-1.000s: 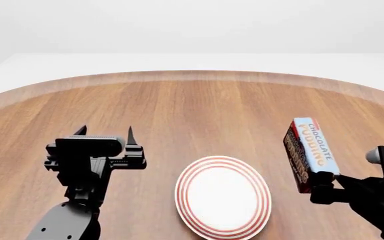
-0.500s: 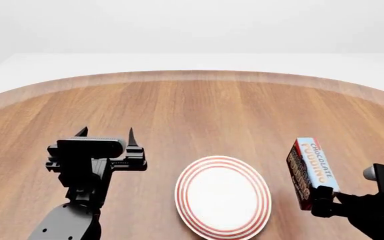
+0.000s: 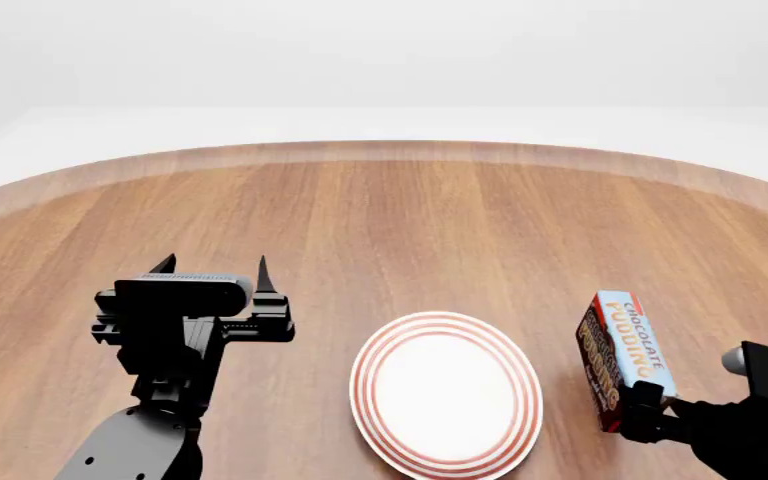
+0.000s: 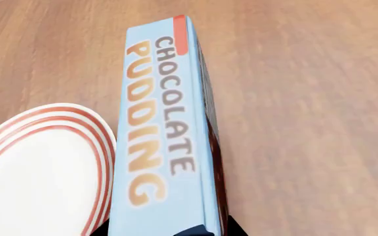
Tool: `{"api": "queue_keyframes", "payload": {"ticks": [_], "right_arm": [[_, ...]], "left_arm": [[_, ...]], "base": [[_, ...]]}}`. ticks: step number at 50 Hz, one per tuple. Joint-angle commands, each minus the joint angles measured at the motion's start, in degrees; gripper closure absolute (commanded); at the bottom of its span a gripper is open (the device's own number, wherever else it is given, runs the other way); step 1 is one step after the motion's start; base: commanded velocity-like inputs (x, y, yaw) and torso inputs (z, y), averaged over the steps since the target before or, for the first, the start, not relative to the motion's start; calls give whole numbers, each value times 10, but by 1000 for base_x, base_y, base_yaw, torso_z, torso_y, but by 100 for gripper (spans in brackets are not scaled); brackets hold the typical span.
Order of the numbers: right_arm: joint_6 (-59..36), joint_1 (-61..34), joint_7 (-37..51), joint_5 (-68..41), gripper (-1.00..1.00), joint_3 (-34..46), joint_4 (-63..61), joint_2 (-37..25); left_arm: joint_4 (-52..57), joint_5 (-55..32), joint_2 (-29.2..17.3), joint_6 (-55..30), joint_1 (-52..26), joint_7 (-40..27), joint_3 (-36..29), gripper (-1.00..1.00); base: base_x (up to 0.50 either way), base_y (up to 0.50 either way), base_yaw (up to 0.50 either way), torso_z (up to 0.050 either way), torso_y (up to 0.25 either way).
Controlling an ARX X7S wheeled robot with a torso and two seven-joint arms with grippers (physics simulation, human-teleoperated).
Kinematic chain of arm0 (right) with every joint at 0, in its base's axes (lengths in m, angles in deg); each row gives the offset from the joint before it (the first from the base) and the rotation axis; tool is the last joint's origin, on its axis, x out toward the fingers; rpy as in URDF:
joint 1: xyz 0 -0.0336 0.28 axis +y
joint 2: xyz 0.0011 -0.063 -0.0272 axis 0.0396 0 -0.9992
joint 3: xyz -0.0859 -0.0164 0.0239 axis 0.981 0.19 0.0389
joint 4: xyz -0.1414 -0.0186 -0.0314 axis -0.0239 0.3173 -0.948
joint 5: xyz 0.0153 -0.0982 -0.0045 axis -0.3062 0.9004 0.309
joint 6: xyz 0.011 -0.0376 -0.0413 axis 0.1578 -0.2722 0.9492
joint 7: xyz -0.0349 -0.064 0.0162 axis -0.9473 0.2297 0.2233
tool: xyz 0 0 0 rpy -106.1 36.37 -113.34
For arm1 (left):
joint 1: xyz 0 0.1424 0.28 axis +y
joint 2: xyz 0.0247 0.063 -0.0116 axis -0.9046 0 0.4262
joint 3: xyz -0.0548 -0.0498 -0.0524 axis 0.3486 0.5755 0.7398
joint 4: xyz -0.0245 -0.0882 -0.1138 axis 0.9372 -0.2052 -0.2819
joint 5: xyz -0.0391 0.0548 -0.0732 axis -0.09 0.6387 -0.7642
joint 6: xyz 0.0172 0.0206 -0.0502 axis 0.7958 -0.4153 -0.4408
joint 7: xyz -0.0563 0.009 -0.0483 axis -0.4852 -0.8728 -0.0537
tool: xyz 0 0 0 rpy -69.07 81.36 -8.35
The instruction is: Put the chocolate pudding to the right of the plate.
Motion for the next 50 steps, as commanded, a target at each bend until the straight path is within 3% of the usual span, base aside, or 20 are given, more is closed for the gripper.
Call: {"api": "queue_keyframes", "payload": {"ticks": [1, 7, 8, 27, 41, 50], "right_arm": [[8, 1, -10, 1, 100, 2, 10, 0], [5, -2, -10, -2, 100, 1, 12, 0], [6, -3, -10, -3, -100, -1, 13, 0], [0, -3, -5, -11, -100, -10, 2, -1], [-132, -20, 26, -116, -100, -126, -206, -16], [-146, -30, 36, -125, -100, -118, -225, -17]], "left_arm": [[-1, -2, -2, 2, 0, -2, -2, -100], [-1, -3, -3, 3, 0, -3, -3, -100], [0, -4, -3, 3, 1, -4, -3, -100], [-6, -5, -5, 9, 3, -6, -8, -100], [-5, -8, -8, 8, 1, -9, -10, -100], [-3, -11, -10, 7, 0, -11, -11, -100]], "base": [[0, 0, 0, 0, 0], [0, 0, 0, 0, 0], [0, 0, 0, 0, 0], [0, 0, 0, 0, 0], [0, 0, 0, 0, 0], [0, 0, 0, 0, 0]]}}
